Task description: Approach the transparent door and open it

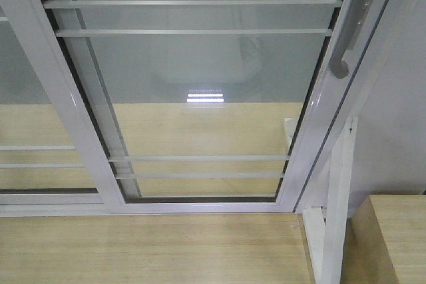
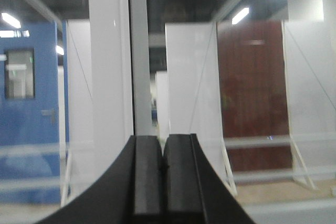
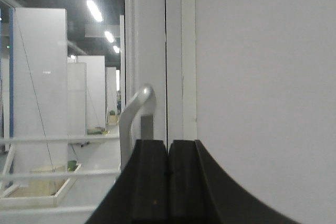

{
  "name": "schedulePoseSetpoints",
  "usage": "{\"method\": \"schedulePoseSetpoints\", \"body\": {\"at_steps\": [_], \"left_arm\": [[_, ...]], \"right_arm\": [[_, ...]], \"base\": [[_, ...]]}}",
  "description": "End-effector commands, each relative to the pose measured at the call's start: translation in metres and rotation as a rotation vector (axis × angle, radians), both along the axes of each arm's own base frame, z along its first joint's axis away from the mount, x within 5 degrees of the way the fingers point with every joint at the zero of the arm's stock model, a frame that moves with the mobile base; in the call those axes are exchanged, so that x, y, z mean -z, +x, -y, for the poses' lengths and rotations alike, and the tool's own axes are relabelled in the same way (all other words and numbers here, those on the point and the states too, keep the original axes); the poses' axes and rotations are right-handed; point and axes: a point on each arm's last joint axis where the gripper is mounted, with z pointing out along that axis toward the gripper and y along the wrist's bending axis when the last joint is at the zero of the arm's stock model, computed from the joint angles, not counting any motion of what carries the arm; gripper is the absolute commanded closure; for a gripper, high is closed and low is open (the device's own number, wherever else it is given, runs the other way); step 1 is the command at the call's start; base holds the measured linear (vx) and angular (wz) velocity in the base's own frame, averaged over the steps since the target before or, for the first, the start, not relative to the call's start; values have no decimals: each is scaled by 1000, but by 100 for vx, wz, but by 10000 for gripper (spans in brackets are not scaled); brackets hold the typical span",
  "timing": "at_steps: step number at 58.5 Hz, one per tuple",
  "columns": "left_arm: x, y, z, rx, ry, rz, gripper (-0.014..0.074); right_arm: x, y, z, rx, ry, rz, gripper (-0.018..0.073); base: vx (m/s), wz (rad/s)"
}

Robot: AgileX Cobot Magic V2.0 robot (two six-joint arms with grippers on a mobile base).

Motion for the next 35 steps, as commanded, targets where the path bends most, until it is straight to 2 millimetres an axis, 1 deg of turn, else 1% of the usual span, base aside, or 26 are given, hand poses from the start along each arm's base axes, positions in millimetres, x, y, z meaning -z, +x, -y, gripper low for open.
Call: {"method": "schedulePoseSetpoints", "body": {"at_steps": [1, 4, 6, 9, 11, 15, 19, 25, 30, 35], "left_arm": [[-46, -3, 0, -24, 45, 95, 599], [-65, 3, 0, -48, 94, 93, 599], [-73, 8, 1, -59, 117, 90, 599], [-87, 20, 2, -73, 150, 73, 599], [-94, 28, 2, -75, 160, 60, 599], [-99, 51, 4, -73, 175, -4, 599], [-98, 75, 6, -68, 183, -70, 599], [-89, 105, 8, -63, 189, -124, 599], [-80, 123, 10, -59, 193, -166, 596], [-68, 138, 11, -52, 194, -232, 596]], "right_arm": [[-53, -4, -1, 27, -69, 95, 566], [-71, 0, 0, 41, -103, 80, 566], [-84, 4, 0, 51, -125, 77, 566], [-101, 15, 1, 64, -157, 66, 566], [-108, 21, 2, 68, -167, 58, 566], [-117, 41, 4, 74, -183, 29, 566], [-118, 63, 6, 73, -183, 4, 566], [-111, 92, 9, 70, -178, -28, 566], [-99, 114, 11, 65, -174, -87, 566], [-87, 130, 12, 57, -162, -162, 564]], "base": [[0, 0], [0, 0], [0, 0], [0, 0], [0, 0], [0, 0], [0, 0], [0, 0], [0, 0], [0, 0]]}}
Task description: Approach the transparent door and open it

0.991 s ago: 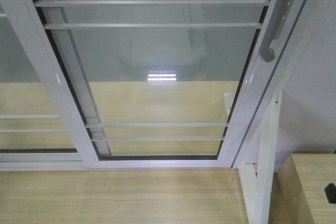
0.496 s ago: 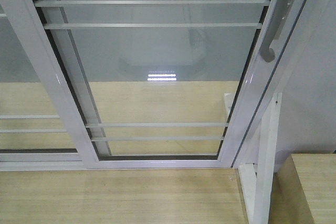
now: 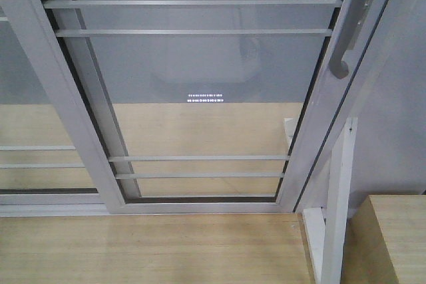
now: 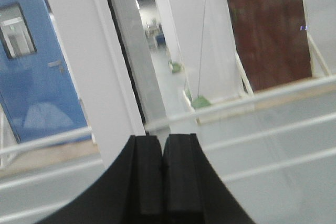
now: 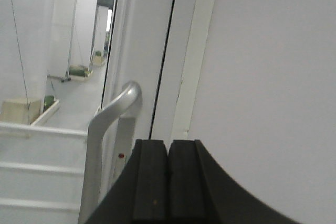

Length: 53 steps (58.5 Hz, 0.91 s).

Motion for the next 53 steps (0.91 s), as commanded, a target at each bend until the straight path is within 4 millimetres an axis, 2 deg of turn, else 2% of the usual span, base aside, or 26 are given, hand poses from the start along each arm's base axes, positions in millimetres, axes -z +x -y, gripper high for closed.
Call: {"method": "schedulePoseSetpoints", "body": {"at_steps": [1, 10, 19, 26, 34, 45, 53], "left_arm": [[-12, 12, 2, 4, -21, 81, 595], [-5, 20, 2, 11, -80, 46, 563], [-4, 20, 2, 22, -188, 24, 467], [-1, 21, 2, 20, -196, -10, 360], [-1, 21, 2, 20, -196, -9, 270], [-1, 21, 2, 20, -195, -10, 252], [-1, 21, 2, 20, -194, -10, 252]], "right_arm": [[-9, 13, 2, 5, -8, 63, 564], [3, 27, 3, 5, -3, -2, 546], [15, 35, 4, 4, 15, -94, 486], [29, 43, 5, 3, 28, -197, 405], [38, 53, 5, 3, 29, -217, 286], [52, 77, 7, -5, 104, -147, 150], [75, 100, 4, -73, 158, -143, 123]], "base": [[0, 0], [0, 0], [0, 0], [0, 0], [0, 0], [0, 0], [0, 0]]}}
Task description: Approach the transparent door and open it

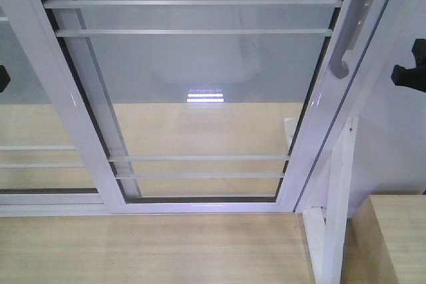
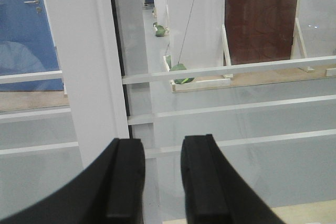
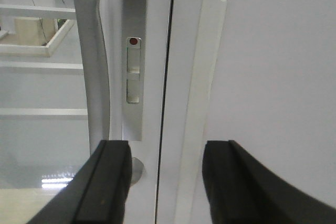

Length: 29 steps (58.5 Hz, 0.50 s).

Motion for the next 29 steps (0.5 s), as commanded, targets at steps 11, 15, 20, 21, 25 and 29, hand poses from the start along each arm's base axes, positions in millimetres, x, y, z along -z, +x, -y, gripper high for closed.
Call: {"method": "schedulePoseSetpoints", "body": {"at_steps": [11, 15, 20, 21, 25, 29], "left_arm": [[-21, 0, 1, 4, -23, 118, 252], [-21, 0, 1, 4, -23, 118, 252], [-20, 0, 1, 3, -23, 111, 252], [-20, 0, 1, 3, -23, 110, 252], [-19, 0, 1, 3, -21, 98, 252], [-17, 0, 1, 3, -19, 77, 252]], "right_arm": [[19, 48, -16, -229, -7, 136, 124], [24, 63, -13, -213, 18, 126, 124], [26, 81, -10, -198, 37, 130, 124], [25, 85, -10, -200, 36, 135, 124], [22, 98, -9, -202, 30, 153, 124], [17, 110, -8, -201, 46, 177, 124]], "base": [[0, 0], [0, 0], [0, 0], [0, 0], [0, 0], [0, 0]]}}
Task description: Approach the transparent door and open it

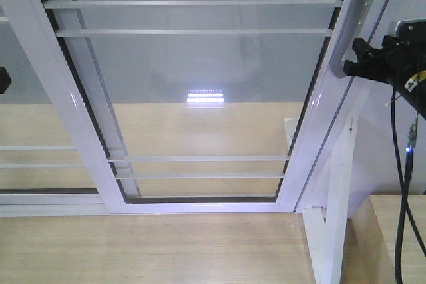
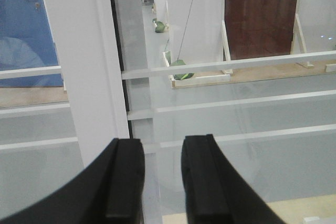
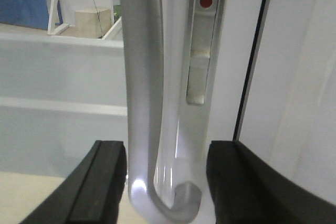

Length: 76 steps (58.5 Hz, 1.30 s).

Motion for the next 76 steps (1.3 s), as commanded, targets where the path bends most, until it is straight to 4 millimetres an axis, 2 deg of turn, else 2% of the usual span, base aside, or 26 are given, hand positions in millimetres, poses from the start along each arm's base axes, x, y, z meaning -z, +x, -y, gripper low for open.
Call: {"method": "schedulePoseSetpoints", "body": {"at_steps": [1, 8, 16, 32, 42, 51, 59, 76], "left_arm": [[-19, 1, 1, 3, -21, 96, 252], [-15, 1, 1, 3, -18, 54, 252], [-13, 1, 1, 3, -16, 34, 252], [-13, 1, 1, 3, -16, 31, 252], [-13, 1, 1, 3, -16, 31, 252], [-13, 1, 1, 3, -17, 31, 252], [-13, 1, 1, 3, -17, 31, 252], [-13, 1, 1, 3, -17, 30, 252]], "right_arm": [[-36, 17, 1, -10, 38, 188, 124], [-40, 31, -1, -46, 59, 204, 124], [-48, 38, -9, -115, 38, 219, 124], [-61, 60, -11, -121, 12, 276, 130], [-63, 77, -8, -102, 1, 264, 158], [-68, 80, -10, -114, 18, 291, 221], [-68, 79, -24, -147, 22, 295, 279], [-67, 76, -71, -253, 15, 294, 279]], "base": [[0, 0], [0, 0], [0, 0], [0, 0], [0, 0], [0, 0], [0, 0], [0, 0]]}}
